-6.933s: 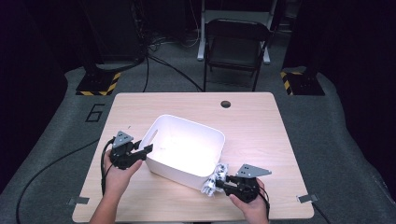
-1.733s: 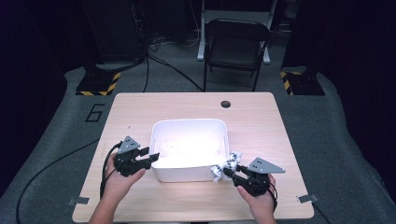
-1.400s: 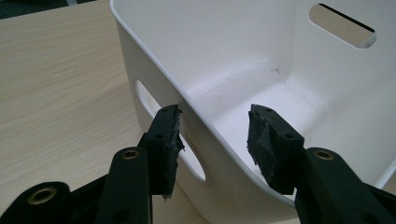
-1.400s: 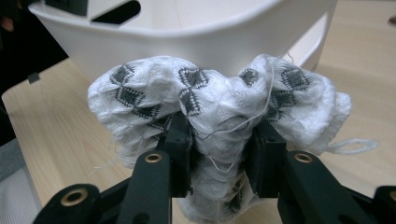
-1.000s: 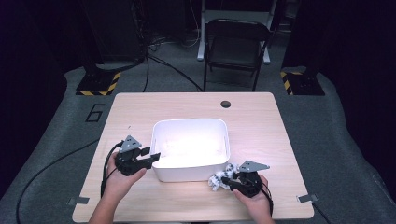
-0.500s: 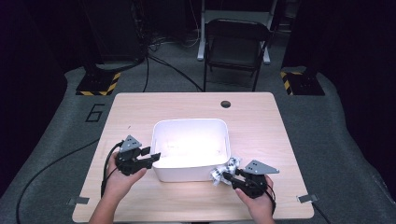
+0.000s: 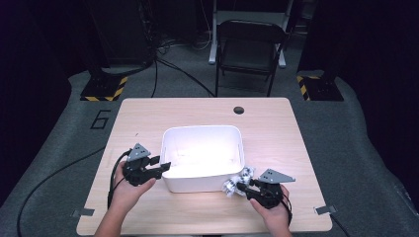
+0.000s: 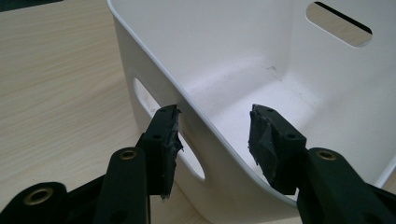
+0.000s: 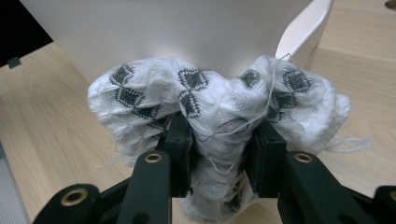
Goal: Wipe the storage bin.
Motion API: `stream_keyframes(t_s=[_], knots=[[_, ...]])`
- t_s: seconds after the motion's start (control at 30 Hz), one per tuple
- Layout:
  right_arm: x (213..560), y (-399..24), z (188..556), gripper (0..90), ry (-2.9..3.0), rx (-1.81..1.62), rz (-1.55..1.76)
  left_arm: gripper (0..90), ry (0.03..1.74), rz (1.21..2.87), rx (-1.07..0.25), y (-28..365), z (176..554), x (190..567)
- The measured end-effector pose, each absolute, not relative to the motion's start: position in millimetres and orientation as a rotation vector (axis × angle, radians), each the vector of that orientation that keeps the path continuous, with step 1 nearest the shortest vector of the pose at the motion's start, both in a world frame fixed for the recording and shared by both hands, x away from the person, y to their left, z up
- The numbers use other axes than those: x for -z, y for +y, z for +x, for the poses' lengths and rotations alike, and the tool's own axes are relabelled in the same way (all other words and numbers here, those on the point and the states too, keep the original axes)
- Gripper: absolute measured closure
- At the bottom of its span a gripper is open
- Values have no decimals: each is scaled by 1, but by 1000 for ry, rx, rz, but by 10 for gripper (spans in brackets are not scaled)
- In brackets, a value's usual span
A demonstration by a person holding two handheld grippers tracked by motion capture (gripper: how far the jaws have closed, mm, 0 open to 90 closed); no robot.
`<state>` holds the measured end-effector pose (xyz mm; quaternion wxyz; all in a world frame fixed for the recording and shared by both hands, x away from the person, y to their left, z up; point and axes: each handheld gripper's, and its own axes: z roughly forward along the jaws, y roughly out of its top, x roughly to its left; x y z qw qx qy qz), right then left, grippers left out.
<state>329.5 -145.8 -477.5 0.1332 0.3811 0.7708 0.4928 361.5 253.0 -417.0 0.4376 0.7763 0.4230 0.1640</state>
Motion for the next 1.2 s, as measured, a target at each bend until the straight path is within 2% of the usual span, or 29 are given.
stream_keyframes(t_s=[0.47, 0.6, 0.9, 1.2], knots=[[499, -139, 339, 651, 2350, -1310, 1187, 520, 1061, 1933, -409, 253, 361, 417], [495, -139, 337, 651, 2337, -1314, 1178, 516, 1055, 1958, -404, 253, 362, 415], [458, -146, 318, 651, 2159, -1469, 1072, 516, 1053, 1965, -407, 250, 360, 415], [471, -150, 327, 650, 2213, -1451, 1109, 515, 1060, 1978, -402, 247, 359, 414]])
